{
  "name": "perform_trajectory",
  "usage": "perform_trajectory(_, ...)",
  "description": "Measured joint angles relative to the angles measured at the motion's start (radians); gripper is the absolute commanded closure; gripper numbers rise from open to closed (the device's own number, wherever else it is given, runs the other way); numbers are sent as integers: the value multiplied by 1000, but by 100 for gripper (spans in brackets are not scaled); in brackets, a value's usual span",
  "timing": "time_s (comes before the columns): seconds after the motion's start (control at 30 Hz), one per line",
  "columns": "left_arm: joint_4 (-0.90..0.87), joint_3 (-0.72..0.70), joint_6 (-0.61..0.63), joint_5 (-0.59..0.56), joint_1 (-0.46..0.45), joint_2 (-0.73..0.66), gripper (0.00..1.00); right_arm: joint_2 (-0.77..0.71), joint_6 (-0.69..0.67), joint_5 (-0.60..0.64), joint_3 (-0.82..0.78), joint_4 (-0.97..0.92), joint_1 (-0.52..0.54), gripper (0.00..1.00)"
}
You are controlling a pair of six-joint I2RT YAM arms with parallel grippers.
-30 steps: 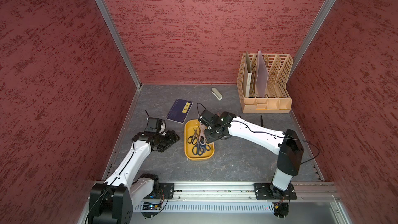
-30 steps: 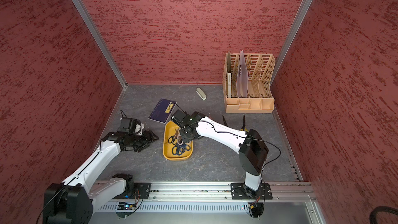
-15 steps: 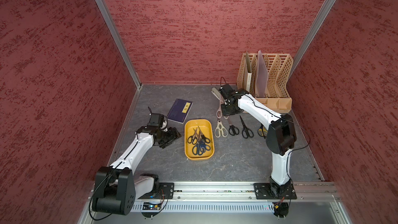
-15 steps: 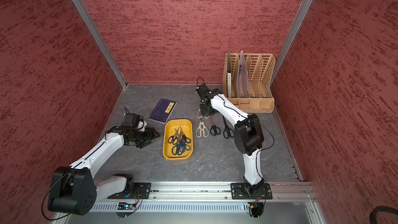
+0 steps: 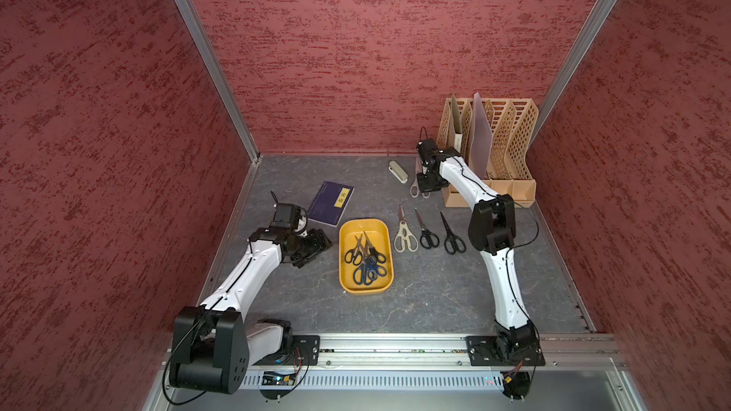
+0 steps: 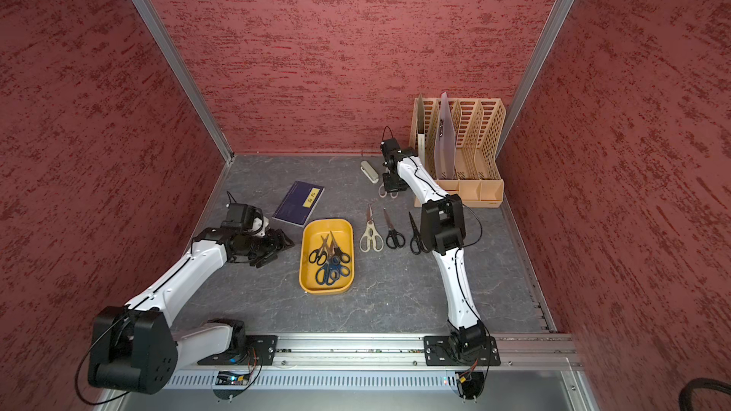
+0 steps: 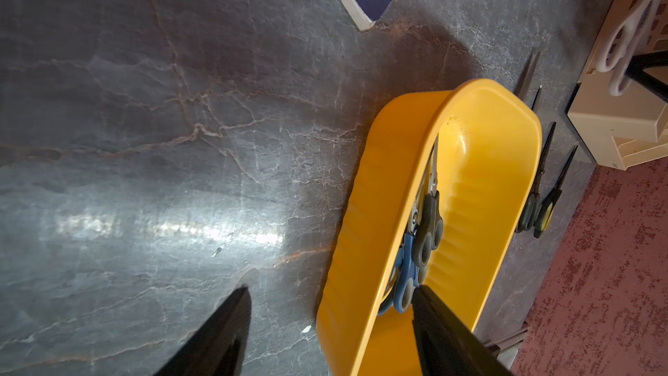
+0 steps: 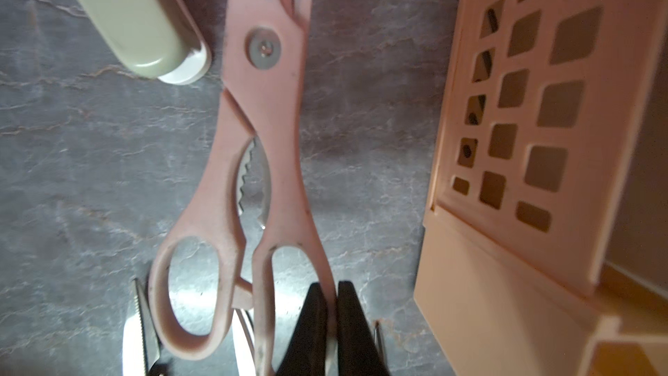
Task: Take the scissors out of the storage box
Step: Place the scissors at the center of the board.
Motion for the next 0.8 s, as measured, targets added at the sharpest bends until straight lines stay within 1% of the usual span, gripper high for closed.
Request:
perform_trajectory(0.4,-58,0,-28,-47,1,-43,26,103,-37,-7,41,1,-11,100)
perform_trajectory(0.47,-60,0,-37,-51,0,-47,26,109,-37,-7,42,1,-11,96)
perform_trajectory(0.57,-61,0,-51,-55,0,-60,26,113,-36,-7,42,2,-11,78)
perform_trajectory(0.6,-62,0,-54,-56,-1,-68,26,113,-38,-7,42,2,-11,74)
perform_trajectory(0.73,-72,0,-69,-65,-2,-105,26,113,-32,-9,42,8,-11,68)
perform_trajectory(0.8,-80,0,-72,-71,-2,-125,26,113,-25,-17,42,10,-11,68)
